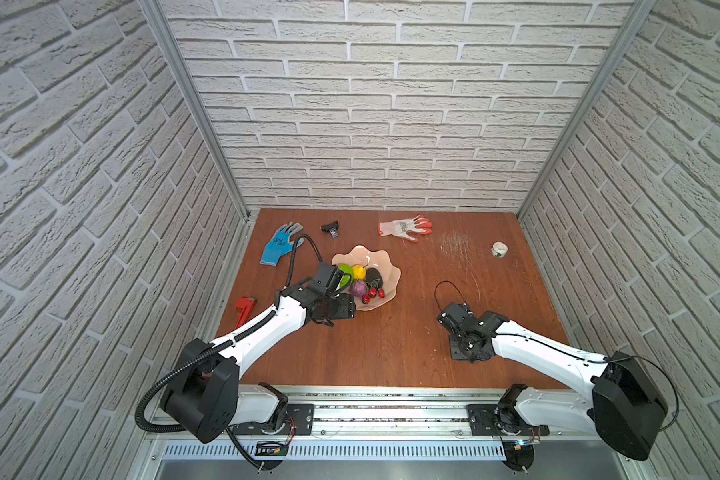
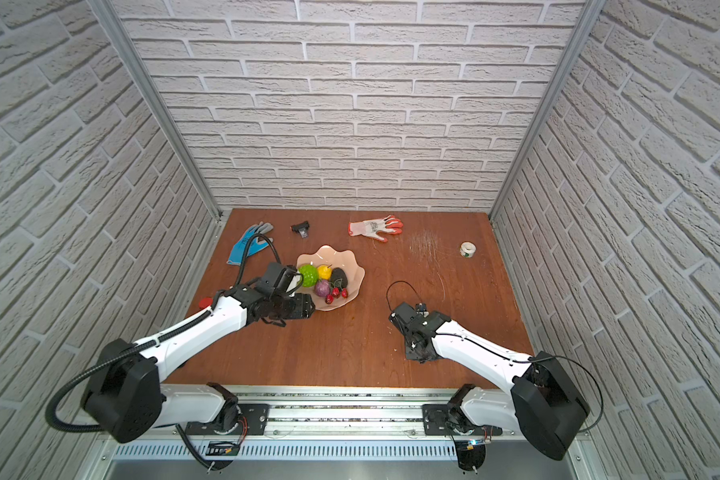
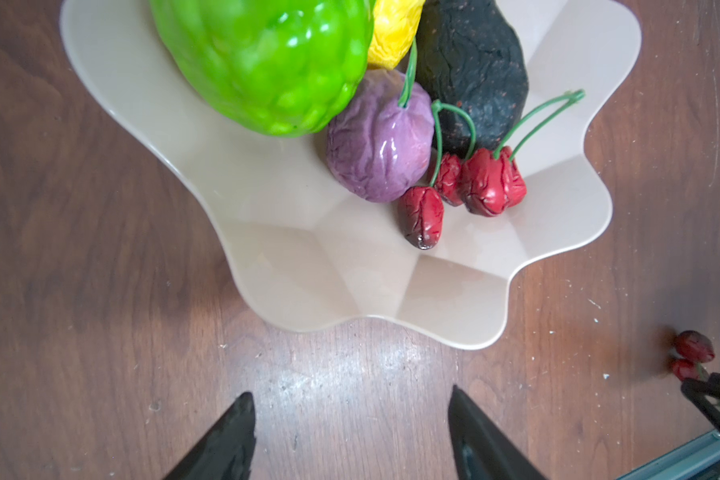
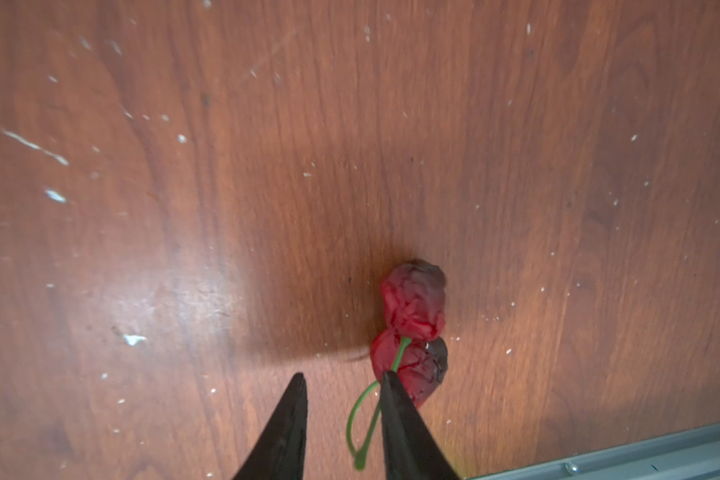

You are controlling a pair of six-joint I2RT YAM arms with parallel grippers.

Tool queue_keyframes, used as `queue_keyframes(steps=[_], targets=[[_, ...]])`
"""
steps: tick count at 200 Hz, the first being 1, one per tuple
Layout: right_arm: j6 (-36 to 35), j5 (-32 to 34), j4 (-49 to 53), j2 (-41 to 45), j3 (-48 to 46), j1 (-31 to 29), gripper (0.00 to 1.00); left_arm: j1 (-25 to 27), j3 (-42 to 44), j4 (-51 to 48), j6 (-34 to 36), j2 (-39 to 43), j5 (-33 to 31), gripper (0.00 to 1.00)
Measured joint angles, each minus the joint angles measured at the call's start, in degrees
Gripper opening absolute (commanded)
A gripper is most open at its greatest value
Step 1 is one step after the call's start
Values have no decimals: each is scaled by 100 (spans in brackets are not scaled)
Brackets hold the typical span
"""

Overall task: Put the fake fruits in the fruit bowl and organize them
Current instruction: 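Lower the right gripper onto the last cherry pair and close on the stems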

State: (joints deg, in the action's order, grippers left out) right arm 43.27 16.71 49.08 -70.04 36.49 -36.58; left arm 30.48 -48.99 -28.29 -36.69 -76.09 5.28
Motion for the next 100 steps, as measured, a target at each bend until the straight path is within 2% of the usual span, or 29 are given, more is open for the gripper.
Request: queue_keyframes(steps=[100], targets=[[105, -22, -37, 28, -142, -81, 30, 0, 37, 4, -26, 0, 15, 73]])
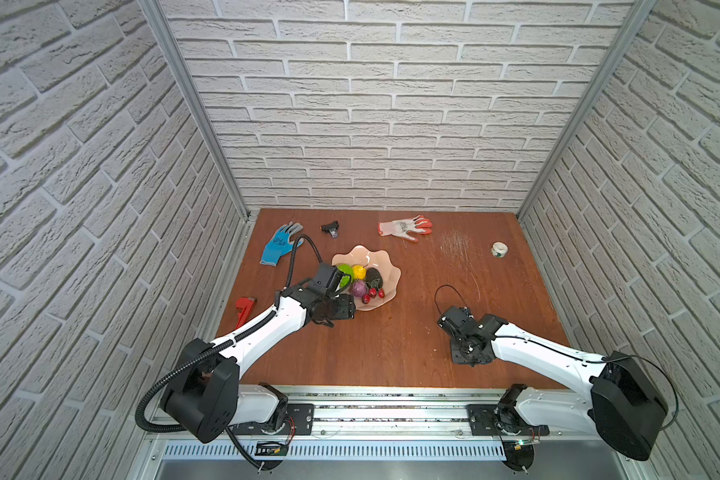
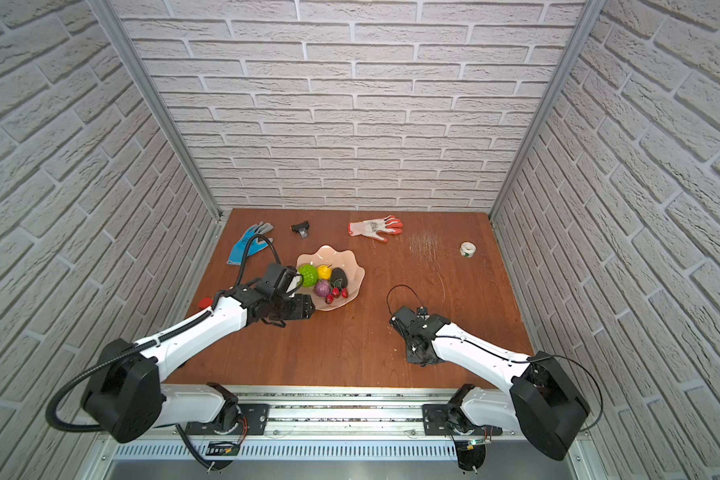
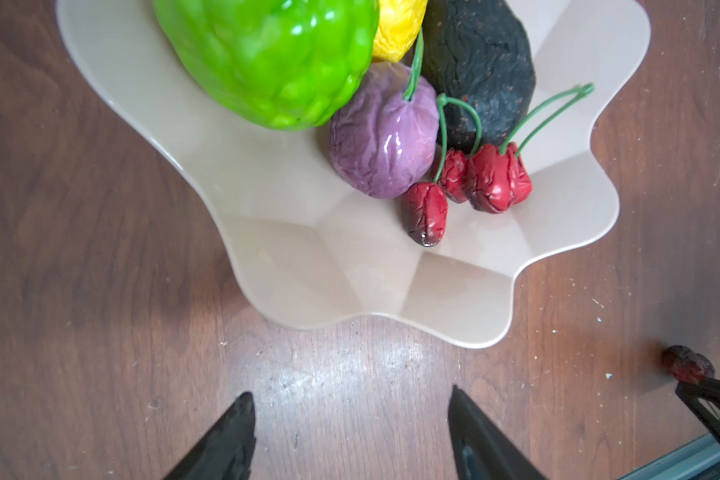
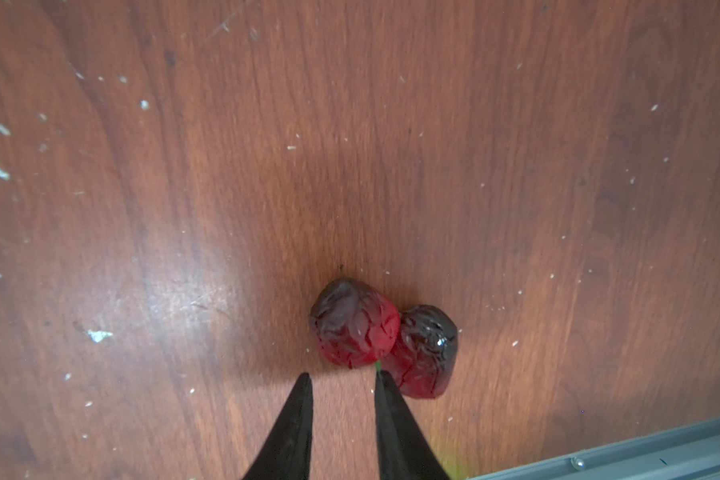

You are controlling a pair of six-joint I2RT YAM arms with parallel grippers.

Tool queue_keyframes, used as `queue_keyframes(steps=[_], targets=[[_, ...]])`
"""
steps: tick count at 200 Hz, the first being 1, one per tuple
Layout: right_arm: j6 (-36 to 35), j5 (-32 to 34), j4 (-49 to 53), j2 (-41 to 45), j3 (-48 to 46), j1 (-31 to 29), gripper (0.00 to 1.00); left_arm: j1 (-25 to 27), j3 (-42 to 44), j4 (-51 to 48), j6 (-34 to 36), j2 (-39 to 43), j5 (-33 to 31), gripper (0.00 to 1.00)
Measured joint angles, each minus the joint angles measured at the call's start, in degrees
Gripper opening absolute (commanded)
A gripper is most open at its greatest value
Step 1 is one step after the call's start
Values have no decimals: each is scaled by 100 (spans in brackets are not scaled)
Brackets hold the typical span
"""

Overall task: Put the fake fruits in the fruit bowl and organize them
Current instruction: 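Lower the right gripper onto the last cherry pair and close on the stems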

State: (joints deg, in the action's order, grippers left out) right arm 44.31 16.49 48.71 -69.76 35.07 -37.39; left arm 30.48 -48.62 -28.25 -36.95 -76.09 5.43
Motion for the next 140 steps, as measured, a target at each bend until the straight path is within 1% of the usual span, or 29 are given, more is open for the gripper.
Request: queue_keyframes(steps=[35, 75, 140], targets=[[52, 39, 107, 382, 0, -39, 32, 0, 31, 2, -17, 0, 4, 73], [138, 48, 275, 555, 0, -44, 39, 0, 37, 17, -17, 0, 26, 73], [144, 61, 424, 933, 9, -72, 40, 0, 48, 55, -17, 0, 70, 73]])
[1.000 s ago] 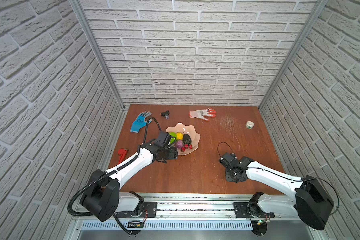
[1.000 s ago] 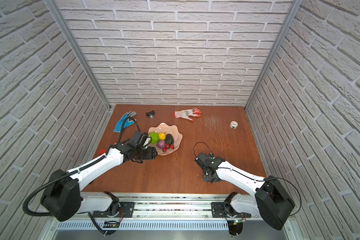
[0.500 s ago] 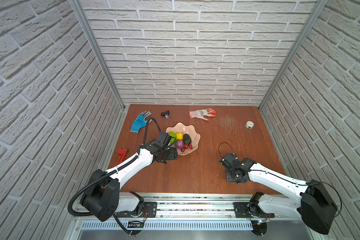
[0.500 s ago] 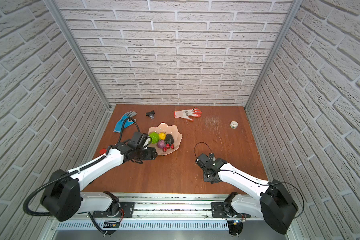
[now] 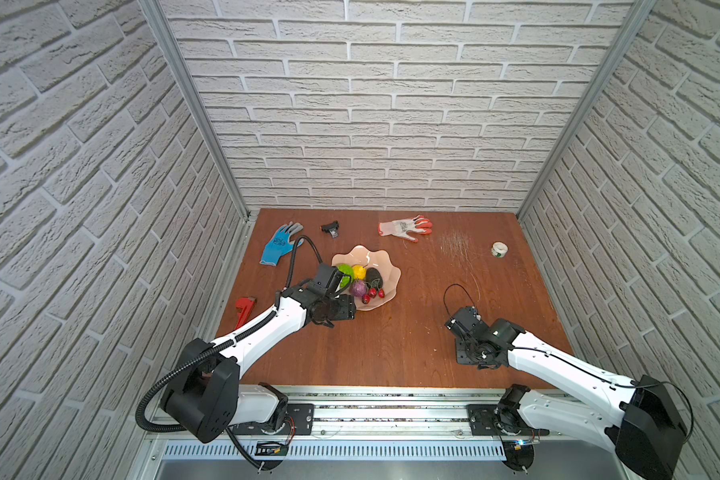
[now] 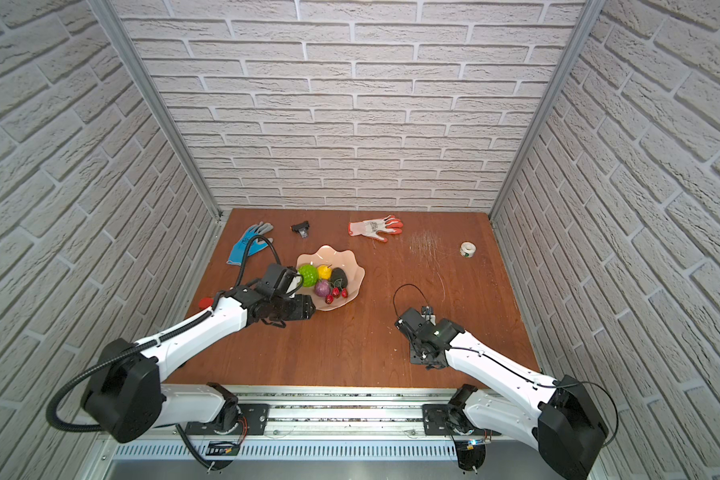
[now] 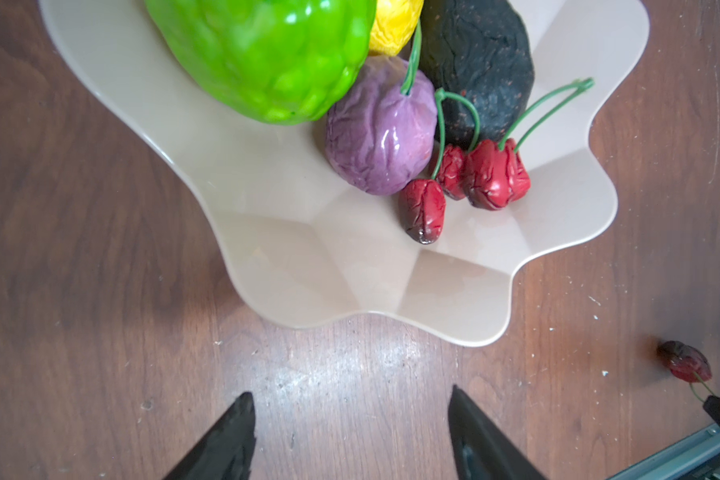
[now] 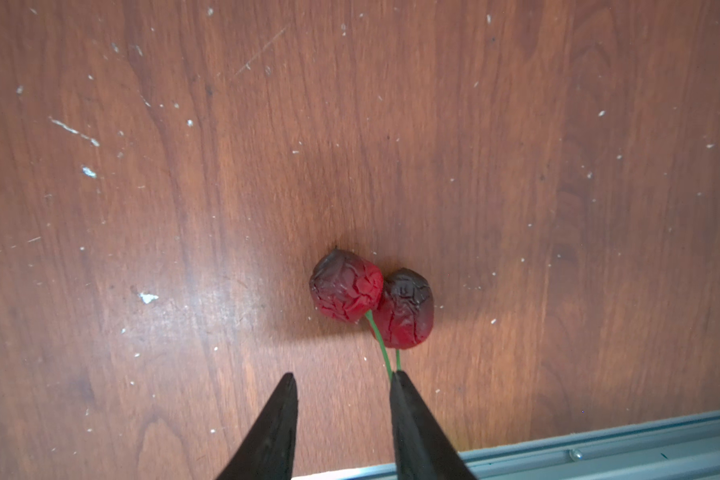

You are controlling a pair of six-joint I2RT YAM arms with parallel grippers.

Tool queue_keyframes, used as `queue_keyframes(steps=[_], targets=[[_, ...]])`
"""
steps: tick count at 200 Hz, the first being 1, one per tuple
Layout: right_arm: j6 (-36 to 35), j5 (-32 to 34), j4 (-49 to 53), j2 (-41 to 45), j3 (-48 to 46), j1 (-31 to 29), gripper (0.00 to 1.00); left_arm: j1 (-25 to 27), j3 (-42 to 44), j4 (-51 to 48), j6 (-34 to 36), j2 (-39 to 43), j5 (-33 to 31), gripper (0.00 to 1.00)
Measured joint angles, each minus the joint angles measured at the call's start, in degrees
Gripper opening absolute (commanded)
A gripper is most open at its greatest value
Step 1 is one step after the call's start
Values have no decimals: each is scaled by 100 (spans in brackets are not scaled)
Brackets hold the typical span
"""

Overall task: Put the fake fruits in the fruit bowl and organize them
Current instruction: 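Lower the right gripper onto the last cherry pair and close on the stems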

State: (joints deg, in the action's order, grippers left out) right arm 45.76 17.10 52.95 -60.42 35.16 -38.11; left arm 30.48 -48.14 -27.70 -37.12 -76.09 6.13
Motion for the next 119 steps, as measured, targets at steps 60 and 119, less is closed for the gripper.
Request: queue_keyframes(steps=[60, 119], targets=[[190, 245, 201, -286, 48, -17, 50, 0, 9, 37, 0, -26, 66, 73], [264, 184, 107, -393, -50, -17, 42, 0, 52, 68, 0, -26, 68, 73]])
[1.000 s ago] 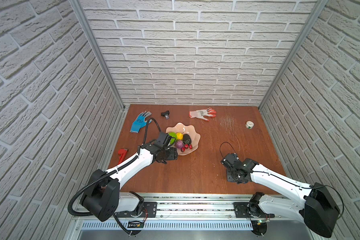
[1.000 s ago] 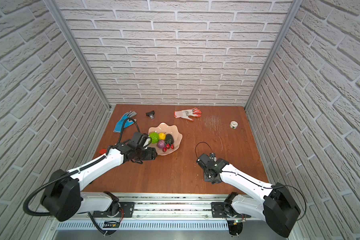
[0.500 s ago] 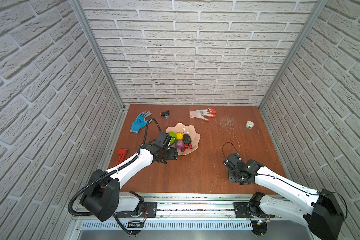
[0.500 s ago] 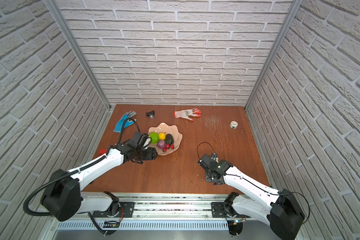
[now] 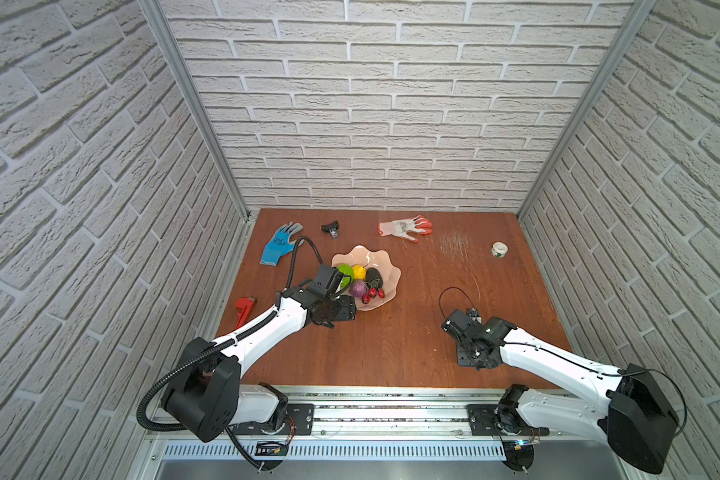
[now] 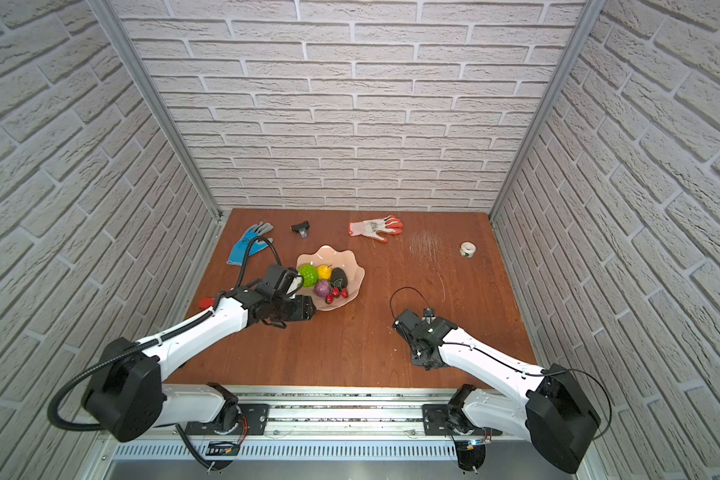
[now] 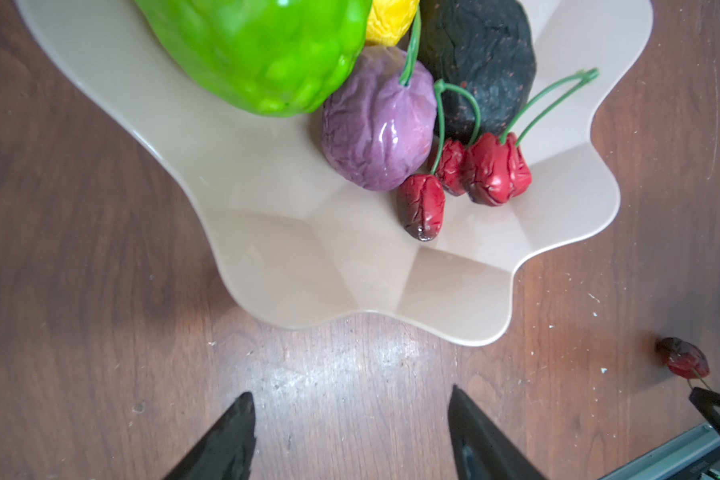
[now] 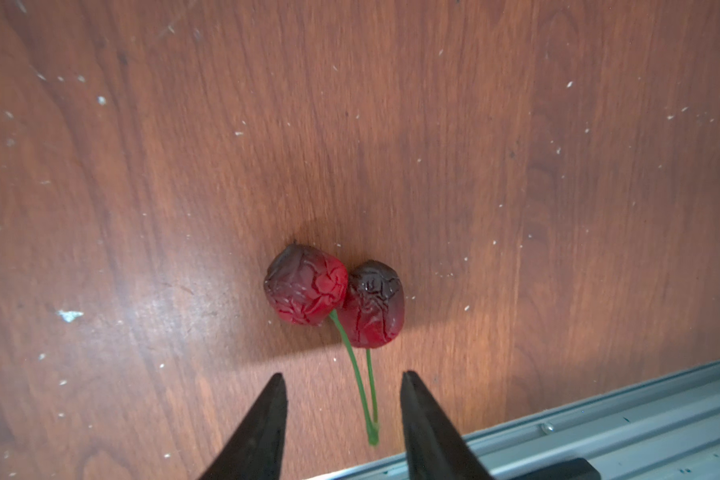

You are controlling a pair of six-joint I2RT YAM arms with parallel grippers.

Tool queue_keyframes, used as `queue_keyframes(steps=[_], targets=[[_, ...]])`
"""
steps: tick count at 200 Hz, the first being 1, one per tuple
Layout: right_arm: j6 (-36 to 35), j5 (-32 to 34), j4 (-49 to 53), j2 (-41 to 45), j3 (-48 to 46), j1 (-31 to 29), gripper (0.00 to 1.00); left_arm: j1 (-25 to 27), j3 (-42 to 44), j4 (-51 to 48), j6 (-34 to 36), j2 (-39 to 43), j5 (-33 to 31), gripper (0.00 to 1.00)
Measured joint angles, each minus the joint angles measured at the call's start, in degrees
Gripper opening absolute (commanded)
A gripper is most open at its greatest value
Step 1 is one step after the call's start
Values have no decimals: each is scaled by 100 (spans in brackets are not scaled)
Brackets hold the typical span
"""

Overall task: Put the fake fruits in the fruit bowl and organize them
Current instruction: 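Lower the right gripper onto the last cherry pair and close on the stems, then lift the cherry pair and carry it over the bowl with the right gripper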

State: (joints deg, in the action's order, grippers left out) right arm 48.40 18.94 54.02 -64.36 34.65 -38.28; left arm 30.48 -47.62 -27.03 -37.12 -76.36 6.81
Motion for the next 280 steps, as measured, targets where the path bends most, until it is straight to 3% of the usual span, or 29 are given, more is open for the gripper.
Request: queue_keyframes(steps=[57, 141, 152, 160, 224, 280], targets=[[-26, -140, -83, -15, -28, 0, 27, 0, 2, 33, 0, -26, 15, 73], [-125, -275, -136, -251, -28, -4, 18, 0, 50, 68, -2, -26, 13, 73], [-131, -289, -155, -262, -28, -4, 15, 0, 50, 74, -2, -26, 13, 73], [-146, -297, -175, -262, -28, -4, 6, 0, 52, 76, -2, -26, 13, 73], [-262, -310, -157, -262, 195, -9, 5, 0, 55, 92, -4, -26, 13, 73], [-577, -223, 190, -278, 1115, -9, 6, 0, 57, 90, -15, -24, -7, 73]])
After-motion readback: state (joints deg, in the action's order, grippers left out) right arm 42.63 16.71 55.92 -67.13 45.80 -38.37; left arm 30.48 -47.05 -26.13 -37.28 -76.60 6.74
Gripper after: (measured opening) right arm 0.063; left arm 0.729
